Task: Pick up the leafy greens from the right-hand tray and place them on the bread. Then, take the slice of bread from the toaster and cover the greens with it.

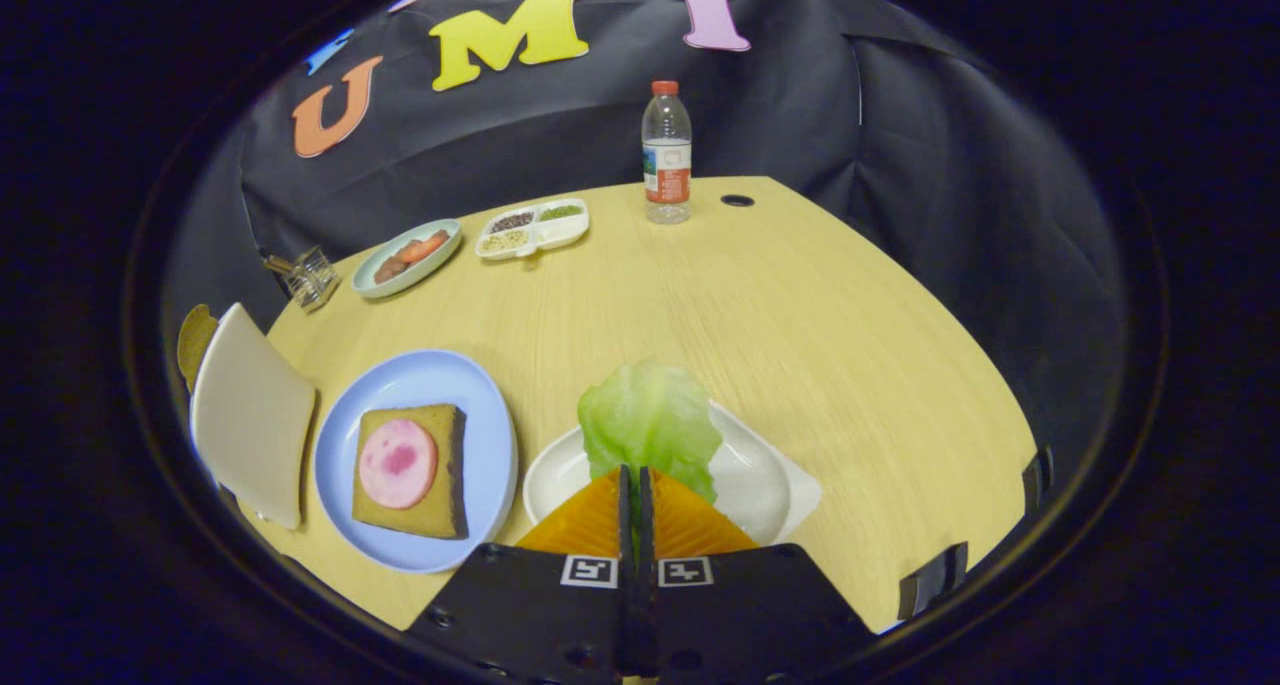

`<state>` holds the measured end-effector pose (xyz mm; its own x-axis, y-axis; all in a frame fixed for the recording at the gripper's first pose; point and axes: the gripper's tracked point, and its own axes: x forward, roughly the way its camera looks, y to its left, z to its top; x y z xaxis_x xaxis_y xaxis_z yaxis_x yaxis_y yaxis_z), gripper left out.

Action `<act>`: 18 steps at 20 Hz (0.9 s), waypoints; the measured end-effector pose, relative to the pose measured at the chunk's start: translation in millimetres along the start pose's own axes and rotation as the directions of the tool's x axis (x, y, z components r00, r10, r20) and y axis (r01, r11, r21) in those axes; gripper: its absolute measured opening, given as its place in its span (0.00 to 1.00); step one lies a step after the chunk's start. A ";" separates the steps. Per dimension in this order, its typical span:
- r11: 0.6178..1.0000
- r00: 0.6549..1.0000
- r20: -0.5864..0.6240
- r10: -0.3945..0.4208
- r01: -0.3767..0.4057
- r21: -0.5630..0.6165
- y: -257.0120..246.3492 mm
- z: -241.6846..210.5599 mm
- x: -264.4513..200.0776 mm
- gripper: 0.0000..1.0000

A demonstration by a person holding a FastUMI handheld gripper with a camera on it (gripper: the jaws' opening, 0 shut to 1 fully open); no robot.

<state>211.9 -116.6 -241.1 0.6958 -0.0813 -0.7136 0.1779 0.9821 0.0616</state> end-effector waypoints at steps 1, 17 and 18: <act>1.000 1.000 0.006 0.003 -0.003 -0.003 2.4 2.3 -4.8 0.00; 0.981 0.979 0.096 0.180 -0.171 -0.088 159.9 10.3 -44.8 0.00; 0.982 0.981 0.087 0.175 -0.167 -0.092 166.9 7.3 -39.5 0.00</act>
<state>219.2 49.3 -197.6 0.7743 0.0770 -0.6281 -0.0052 0.9933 0.1154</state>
